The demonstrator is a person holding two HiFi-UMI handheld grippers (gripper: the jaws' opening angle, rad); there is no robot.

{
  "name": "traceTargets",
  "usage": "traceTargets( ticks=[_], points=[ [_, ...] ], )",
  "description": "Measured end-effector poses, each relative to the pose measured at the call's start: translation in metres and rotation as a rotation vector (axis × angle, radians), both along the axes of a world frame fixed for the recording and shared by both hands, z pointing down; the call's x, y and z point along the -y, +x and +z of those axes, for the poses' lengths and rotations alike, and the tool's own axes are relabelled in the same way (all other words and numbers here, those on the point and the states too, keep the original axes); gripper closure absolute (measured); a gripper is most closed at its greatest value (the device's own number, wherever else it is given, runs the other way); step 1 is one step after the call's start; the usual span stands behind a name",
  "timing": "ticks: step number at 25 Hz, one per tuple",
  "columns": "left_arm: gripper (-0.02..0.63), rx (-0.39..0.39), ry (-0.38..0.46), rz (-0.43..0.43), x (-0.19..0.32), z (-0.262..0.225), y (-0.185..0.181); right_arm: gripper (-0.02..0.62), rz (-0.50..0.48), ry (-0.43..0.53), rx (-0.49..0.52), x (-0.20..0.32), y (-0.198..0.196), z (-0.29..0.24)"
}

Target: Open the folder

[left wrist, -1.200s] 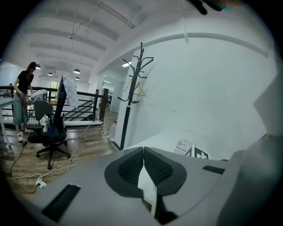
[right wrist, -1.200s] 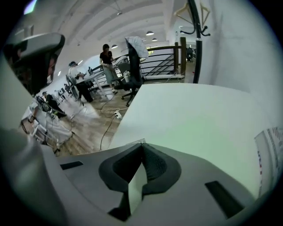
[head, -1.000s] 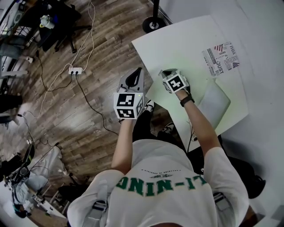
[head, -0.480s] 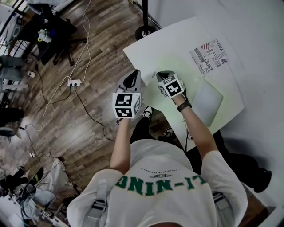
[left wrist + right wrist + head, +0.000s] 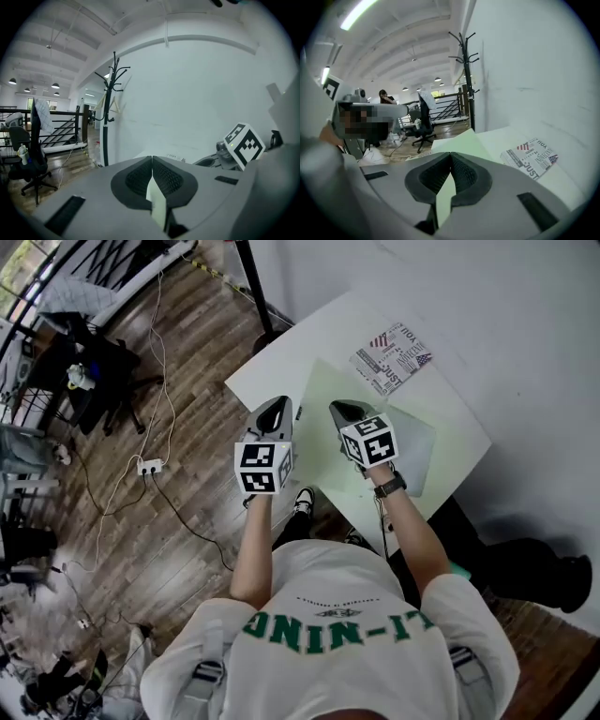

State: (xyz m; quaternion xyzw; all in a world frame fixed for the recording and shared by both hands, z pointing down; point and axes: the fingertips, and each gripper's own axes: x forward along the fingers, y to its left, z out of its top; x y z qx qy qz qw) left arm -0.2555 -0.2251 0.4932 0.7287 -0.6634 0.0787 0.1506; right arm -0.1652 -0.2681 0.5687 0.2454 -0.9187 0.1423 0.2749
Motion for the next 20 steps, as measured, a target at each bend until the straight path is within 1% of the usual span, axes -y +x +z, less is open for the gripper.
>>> traceTargets(
  ticks=[8, 13, 17, 20],
  points=[
    [0.589, 0.023, 0.051, 0.156, 0.019, -0.029, 0.102, 0.578, 0.231, 0.125, 0.105, 0.012, 0.117, -0.068],
    [0.589, 0.036, 0.089, 0.247, 0.025, -0.050, 0.167, 0.578, 0.395, 0.238, 0.139, 0.014, 0.196, -0.105],
    [0.589, 0.051, 0.132, 0.312, 0.030, -0.071, 0.216, 0.578, 0.487, 0.311, 0.158, 0.007, 0.252, -0.135],
    [0.589, 0.057, 0.168, 0.351, 0.026, -0.088, 0.246, 0.578, 0.545, 0.363, 0.172, -0.004, 0.288, -0.156]
  ],
)
